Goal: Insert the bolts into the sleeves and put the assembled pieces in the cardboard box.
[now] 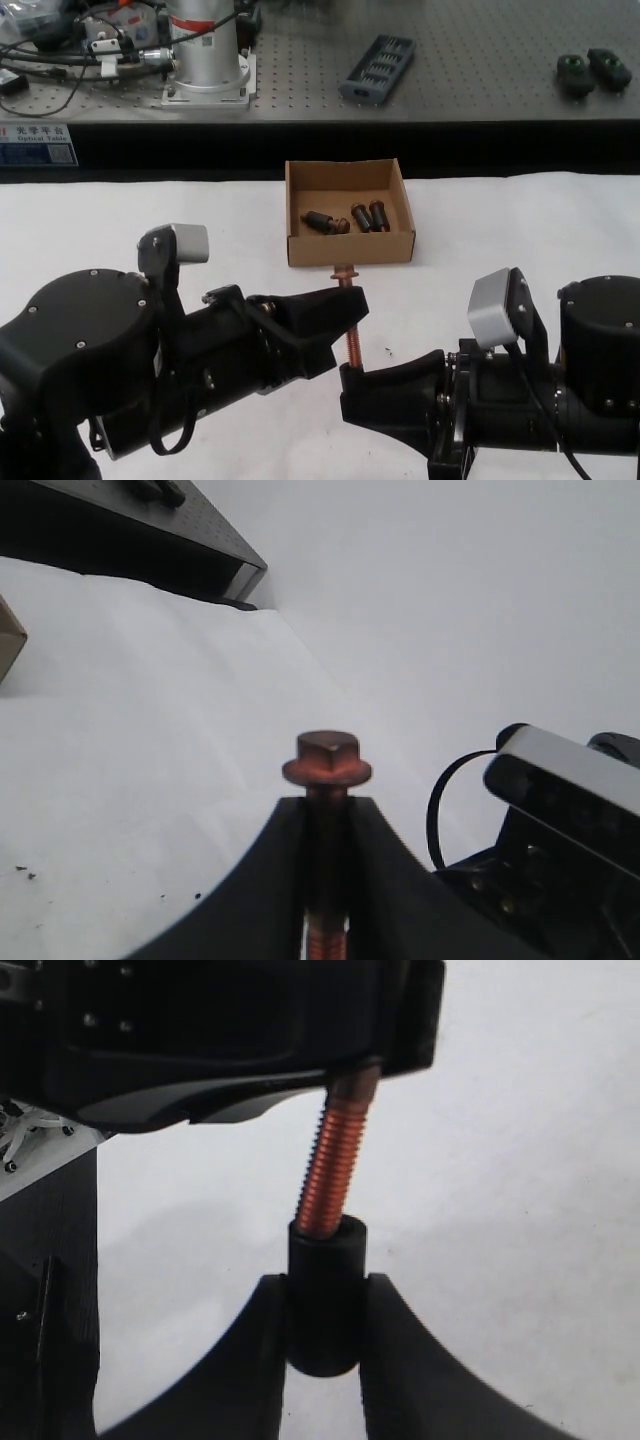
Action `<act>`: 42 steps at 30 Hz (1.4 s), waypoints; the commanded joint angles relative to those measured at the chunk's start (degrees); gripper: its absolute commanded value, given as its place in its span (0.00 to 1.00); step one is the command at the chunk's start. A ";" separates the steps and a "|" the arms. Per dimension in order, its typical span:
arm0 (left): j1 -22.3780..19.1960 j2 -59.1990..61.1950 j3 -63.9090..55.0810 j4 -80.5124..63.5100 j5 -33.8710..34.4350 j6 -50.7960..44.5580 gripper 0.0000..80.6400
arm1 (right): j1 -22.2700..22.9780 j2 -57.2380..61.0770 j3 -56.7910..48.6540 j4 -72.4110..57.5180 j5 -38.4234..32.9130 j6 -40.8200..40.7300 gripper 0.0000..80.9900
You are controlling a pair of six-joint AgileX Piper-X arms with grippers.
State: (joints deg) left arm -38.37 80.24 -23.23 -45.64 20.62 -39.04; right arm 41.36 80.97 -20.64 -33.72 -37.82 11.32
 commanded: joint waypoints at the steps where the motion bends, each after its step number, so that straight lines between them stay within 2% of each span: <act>1: -0.29 0.16 0.71 -0.72 1.39 -0.84 0.06 | -0.25 -0.07 -0.11 -0.90 0.07 -0.68 0.15; 17: -0.29 0.16 0.70 1.01 3.08 2.37 0.06 | -0.23 -0.07 -0.11 -0.90 -0.96 0.47 0.15; 22: -0.29 0.16 0.70 0.71 5.83 5.59 0.06 | -1.46 -0.07 -0.11 -0.90 -4.30 0.68 0.15; 27: -0.29 0.16 0.70 0.71 5.34 6.69 0.06 | -2.92 -0.62 -0.11 -0.90 -5.04 1.57 0.15; 42: -0.29 0.16 0.70 0.76 4.58 5.48 0.06 | -2.98 -2.43 -0.11 -0.02 -4.92 1.55 0.15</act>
State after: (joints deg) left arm -38.37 80.24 -22.64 -45.67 24.60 -33.19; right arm 38.93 79.75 -20.05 -31.61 -42.45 12.84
